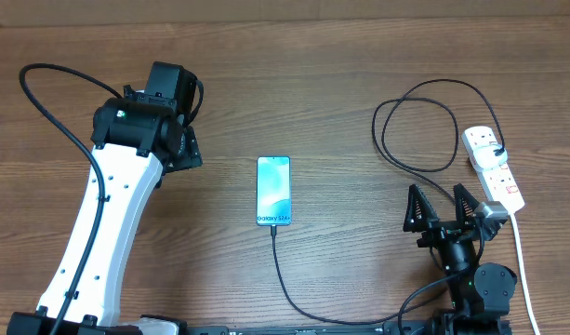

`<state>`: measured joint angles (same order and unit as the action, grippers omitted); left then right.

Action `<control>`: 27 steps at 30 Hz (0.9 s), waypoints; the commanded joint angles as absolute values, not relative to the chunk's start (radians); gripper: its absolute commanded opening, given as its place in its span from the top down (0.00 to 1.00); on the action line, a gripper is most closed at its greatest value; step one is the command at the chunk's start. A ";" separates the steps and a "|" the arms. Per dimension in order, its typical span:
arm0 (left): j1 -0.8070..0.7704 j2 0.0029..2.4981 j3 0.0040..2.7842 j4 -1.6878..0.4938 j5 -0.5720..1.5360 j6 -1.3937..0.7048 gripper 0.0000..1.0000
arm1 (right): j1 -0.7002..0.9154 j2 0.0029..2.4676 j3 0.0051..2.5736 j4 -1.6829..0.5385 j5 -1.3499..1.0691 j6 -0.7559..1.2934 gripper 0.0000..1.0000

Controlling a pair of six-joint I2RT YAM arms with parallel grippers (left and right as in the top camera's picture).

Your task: Plug charger to phone and switch on socket

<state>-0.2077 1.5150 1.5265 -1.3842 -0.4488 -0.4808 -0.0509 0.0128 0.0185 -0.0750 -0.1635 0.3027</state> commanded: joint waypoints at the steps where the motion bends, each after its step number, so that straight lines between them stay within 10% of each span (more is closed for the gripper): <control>1: -0.203 1.520 1.525 -1.382 -0.451 -0.505 0.00 | -0.048 0.003 0.008 -0.070 -0.150 0.306 0.00; 27: -0.210 1.449 1.525 -1.382 -0.451 -0.505 0.01 | -0.048 0.003 0.008 -0.070 -0.150 0.306 0.00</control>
